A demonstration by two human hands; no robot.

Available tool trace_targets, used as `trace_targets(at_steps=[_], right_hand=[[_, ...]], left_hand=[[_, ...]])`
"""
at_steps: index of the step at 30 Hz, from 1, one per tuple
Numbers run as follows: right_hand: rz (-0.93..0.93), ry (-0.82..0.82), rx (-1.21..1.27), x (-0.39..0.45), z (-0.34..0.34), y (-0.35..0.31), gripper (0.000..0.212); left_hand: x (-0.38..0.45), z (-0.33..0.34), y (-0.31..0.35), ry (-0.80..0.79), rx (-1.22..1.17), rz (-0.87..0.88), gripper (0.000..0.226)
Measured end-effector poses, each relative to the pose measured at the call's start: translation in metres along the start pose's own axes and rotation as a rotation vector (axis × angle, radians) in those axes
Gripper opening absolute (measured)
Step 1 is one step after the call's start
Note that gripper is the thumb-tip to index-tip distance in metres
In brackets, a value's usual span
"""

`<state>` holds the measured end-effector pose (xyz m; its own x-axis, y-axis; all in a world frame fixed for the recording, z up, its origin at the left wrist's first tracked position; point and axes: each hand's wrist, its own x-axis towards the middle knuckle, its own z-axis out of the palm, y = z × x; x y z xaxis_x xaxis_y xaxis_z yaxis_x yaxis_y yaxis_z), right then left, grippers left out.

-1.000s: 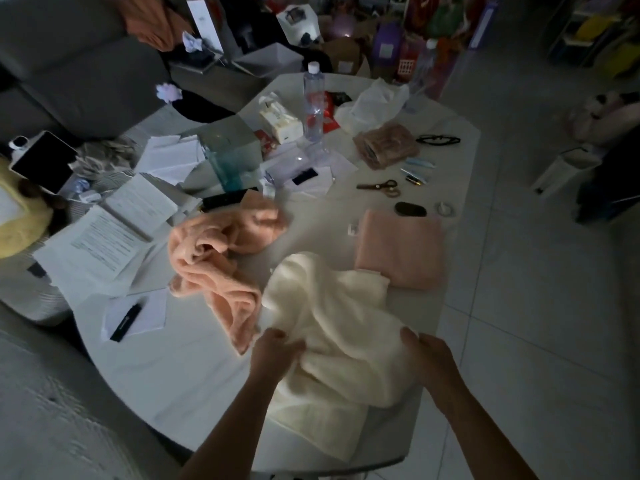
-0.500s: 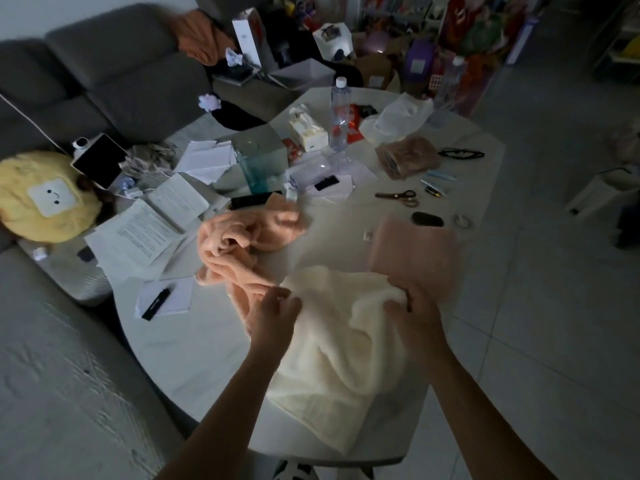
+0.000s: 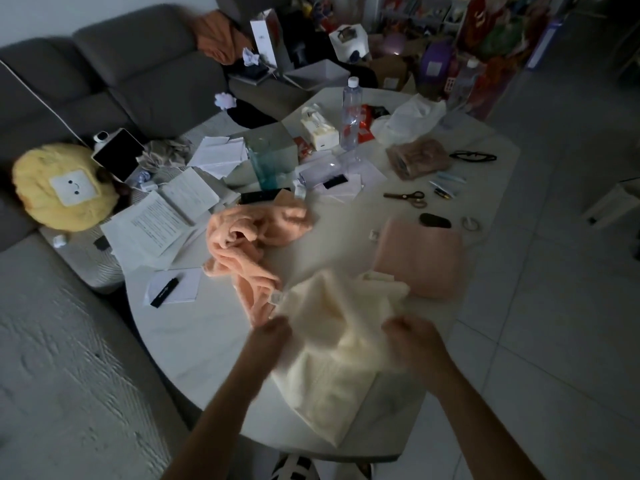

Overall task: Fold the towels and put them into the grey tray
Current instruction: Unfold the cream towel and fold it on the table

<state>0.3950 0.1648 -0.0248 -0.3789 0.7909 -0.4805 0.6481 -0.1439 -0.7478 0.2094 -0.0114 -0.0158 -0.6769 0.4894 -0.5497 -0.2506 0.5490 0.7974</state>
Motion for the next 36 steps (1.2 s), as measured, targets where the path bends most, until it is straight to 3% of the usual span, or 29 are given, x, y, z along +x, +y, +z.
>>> trace_targets(at_steps=[2, 4, 7, 9, 11, 12, 14, 17, 20, 22, 24, 26, 28, 31, 33, 36], right_hand=[[0.163, -0.122, -0.176, 0.000, 0.003, 0.044, 0.020], [0.221, -0.176, -0.290, 0.003, 0.001, 0.072, 0.019], [0.197, -0.115, -0.354, 0.015, -0.002, 0.074, 0.016], [0.093, -0.015, -0.398, 0.027, 0.001, 0.059, 0.025], [-0.081, 0.019, -0.467, 0.041, 0.010, 0.040, 0.033], [-0.155, 0.008, -0.510, 0.047, 0.019, 0.030, 0.042], [-0.181, -0.038, -0.526, 0.055, 0.040, 0.015, 0.068], [-0.001, -0.006, -0.505, 0.059, 0.071, -0.001, 0.105], [0.148, 0.030, -0.544, 0.061, 0.083, -0.003, 0.122], [0.222, -0.022, -0.488, 0.063, 0.079, -0.001, 0.107], [0.206, -0.088, -0.374, 0.060, 0.071, -0.001, 0.072], [0.115, -0.072, -0.289, 0.056, 0.058, -0.007, 0.049], [-0.008, 0.008, -0.226, 0.050, 0.041, -0.020, 0.040], [-0.166, 0.085, -0.189, 0.036, 0.011, -0.036, 0.035], [-0.189, 0.063, -0.281, 0.028, -0.002, -0.036, 0.039], [-0.095, -0.087, -0.578, 0.027, 0.001, -0.019, 0.037]], left_hand=[[-0.009, 0.010, -0.055, -0.180, 0.214, -0.154, 0.030], [-0.020, 0.017, -0.087, -0.405, 0.432, -0.202, 0.041], [-0.021, 0.015, -0.090, -0.624, 0.450, -0.265, 0.024], [-0.011, 0.011, -0.087, -0.460, 0.350, -0.191, 0.016], [0.005, 0.005, -0.088, -0.045, 0.322, -0.116, 0.014], [0.011, 0.001, -0.089, 0.134, 0.315, -0.124, 0.025], [0.020, -0.005, -0.092, 0.300, 0.144, -0.290, 0.054], [0.030, -0.006, -0.091, 0.253, -0.175, -0.508, 0.063], [0.033, 0.002, -0.082, -0.048, -0.283, -0.541, 0.048], [0.034, 0.013, -0.073, -0.161, -0.306, -0.577, 0.038], [0.035, 0.021, -0.059, -0.114, -0.377, -0.516, 0.025], [0.039, 0.018, -0.040, -0.011, -0.442, -0.319, 0.022], [0.042, 0.000, -0.018, 0.059, -0.420, -0.081, 0.026], [0.037, -0.032, 0.004, -0.027, -0.345, 0.158, 0.028], [0.032, -0.043, -0.003, -0.091, -0.262, 0.101, 0.025], [0.023, -0.035, -0.039, -0.089, -0.062, -0.201, 0.015]])
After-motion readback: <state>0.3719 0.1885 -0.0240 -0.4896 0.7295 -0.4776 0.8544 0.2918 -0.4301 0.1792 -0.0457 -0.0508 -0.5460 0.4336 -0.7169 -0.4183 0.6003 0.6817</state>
